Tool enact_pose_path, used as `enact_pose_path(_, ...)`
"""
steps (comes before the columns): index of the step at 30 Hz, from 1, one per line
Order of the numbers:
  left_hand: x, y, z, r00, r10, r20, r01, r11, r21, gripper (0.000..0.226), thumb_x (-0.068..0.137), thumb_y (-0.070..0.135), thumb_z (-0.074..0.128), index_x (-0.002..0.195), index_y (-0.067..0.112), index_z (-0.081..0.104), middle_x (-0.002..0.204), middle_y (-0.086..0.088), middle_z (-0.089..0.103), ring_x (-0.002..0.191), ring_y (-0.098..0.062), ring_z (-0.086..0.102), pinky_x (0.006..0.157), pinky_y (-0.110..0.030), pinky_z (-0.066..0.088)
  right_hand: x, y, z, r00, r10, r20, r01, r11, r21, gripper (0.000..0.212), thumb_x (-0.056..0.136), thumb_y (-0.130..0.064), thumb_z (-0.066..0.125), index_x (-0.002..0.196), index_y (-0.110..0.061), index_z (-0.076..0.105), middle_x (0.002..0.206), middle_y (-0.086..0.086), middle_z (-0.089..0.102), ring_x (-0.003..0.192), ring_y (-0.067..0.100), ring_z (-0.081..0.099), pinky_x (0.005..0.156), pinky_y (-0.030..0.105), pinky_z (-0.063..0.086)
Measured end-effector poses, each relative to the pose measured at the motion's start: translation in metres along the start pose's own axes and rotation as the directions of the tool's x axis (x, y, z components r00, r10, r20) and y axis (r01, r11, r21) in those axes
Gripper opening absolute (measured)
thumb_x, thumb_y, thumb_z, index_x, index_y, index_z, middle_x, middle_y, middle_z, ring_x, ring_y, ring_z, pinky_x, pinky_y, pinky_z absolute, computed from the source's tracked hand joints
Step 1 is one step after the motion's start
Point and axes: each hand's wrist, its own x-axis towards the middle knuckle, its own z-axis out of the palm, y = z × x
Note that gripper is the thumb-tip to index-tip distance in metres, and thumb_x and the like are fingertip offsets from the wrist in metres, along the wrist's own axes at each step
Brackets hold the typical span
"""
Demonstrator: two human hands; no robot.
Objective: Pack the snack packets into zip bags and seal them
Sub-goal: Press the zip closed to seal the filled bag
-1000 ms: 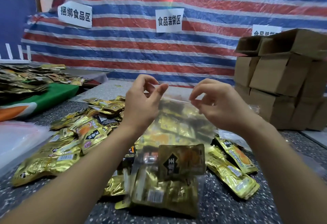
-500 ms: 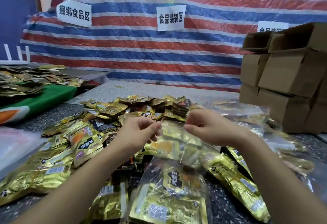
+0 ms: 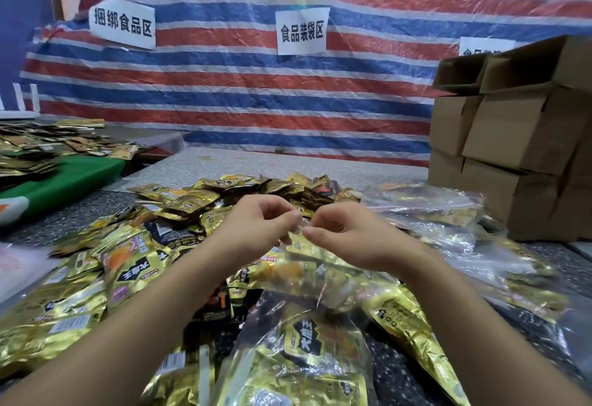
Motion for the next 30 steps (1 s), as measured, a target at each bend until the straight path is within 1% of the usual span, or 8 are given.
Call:
enact_pose_path(5,0.004,0.007,-0.011,0.995,0.073,0.068,-0.083,0.984,0.159,0.015,0.095,0.022,0.063,0.084,0.017,0.073,0.071,0.002,0.072,0.065,-0.011,0.068,0.069,-0.033,0.056,0.002,0.0,0.004,0.998,0.059,-0.024,-0.055,0.988,0.147,0.021,0.089,-0.035,0.073,0.07,-0.027,0.068,0.064,-0.013,0.066,0.057,-0.003,0.056,0.055,0.02,0.042)
enact_pose_path(12,0.005,0.014,-0.012,0.981,0.191,-0.029,-0.179,0.953,0.245,0.017,0.096,0.027,0.061,0.083,0.02,0.069,0.071,0.0,0.071,0.066,-0.015,0.068,0.072,-0.044,0.058,0.003,-0.003,0.007,0.998,0.058,-0.031,-0.054,0.992,0.114,0.019,0.084,-0.033,0.078,0.069,-0.025,0.069,0.062,-0.012,0.066,0.055,-0.002,0.055,0.056,0.022,0.044)
enact_pose_path(15,0.007,0.017,-0.016,0.988,0.154,-0.029,-0.141,0.957,0.254,0.027,0.097,0.039,0.055,0.086,0.018,0.067,0.077,-0.001,0.071,0.065,-0.01,0.068,0.069,-0.039,0.057,0.002,-0.007,0.008,0.998,0.046,-0.052,-0.036,0.984,0.176,0.026,0.084,-0.044,0.075,0.069,-0.023,0.069,0.063,-0.009,0.067,0.057,0.002,0.058,0.057,0.028,0.048)
enact_pose_path(17,0.006,0.017,-0.02,0.996,0.064,0.066,-0.08,0.958,0.276,0.032,0.093,0.049,0.055,0.089,0.022,0.069,0.077,0.002,0.072,0.065,-0.004,0.067,0.063,-0.025,0.054,0.001,-0.009,0.006,0.997,0.034,-0.069,-0.016,0.97,0.243,0.028,0.086,-0.047,0.071,0.076,-0.021,0.072,0.071,-0.005,0.073,0.065,0.008,0.066,0.068,0.036,0.055)
enact_pose_path(20,0.005,0.014,-0.023,0.978,0.025,0.205,-0.099,0.929,0.357,0.023,0.091,0.046,0.061,0.091,0.026,0.073,0.078,0.009,0.073,0.07,0.0,0.067,0.064,-0.016,0.052,0.0,-0.007,0.005,0.994,0.041,-0.105,-0.01,0.961,0.277,0.011,0.089,-0.026,0.073,0.084,-0.017,0.071,0.075,-0.002,0.074,0.069,0.011,0.07,0.076,0.043,0.06)
enact_pose_path(23,0.005,0.013,-0.022,0.979,0.049,0.199,-0.112,0.942,0.316,0.017,0.093,0.036,0.064,0.084,0.025,0.074,0.075,0.012,0.073,0.068,-0.001,0.068,0.061,-0.013,0.048,0.002,-0.005,0.006,0.988,0.076,-0.136,-0.031,0.951,0.307,0.013,0.084,-0.021,0.079,0.084,-0.013,0.068,0.073,0.003,0.073,0.067,0.014,0.069,0.077,0.046,0.059)
enact_pose_path(28,0.005,0.013,-0.02,0.979,0.075,0.187,-0.126,0.953,0.276,0.015,0.093,0.032,0.065,0.083,0.024,0.073,0.073,0.01,0.073,0.066,-0.005,0.069,0.062,-0.017,0.052,0.002,-0.005,0.004,0.989,0.127,-0.073,-0.106,0.963,0.247,0.02,0.089,-0.042,0.07,0.097,-0.024,0.063,0.078,-0.008,0.075,0.07,0.006,0.07,0.072,0.034,0.058)
enact_pose_path(30,0.006,0.013,-0.018,0.981,0.094,0.168,-0.14,0.948,0.285,0.014,0.093,0.031,0.065,0.083,0.024,0.073,0.071,0.011,0.073,0.065,-0.005,0.068,0.061,-0.017,0.052,0.0,-0.007,0.003,0.992,0.118,-0.036,-0.11,0.979,0.172,0.014,0.093,-0.041,0.065,0.091,-0.027,0.068,0.077,-0.012,0.074,0.069,0.003,0.067,0.072,0.032,0.057)
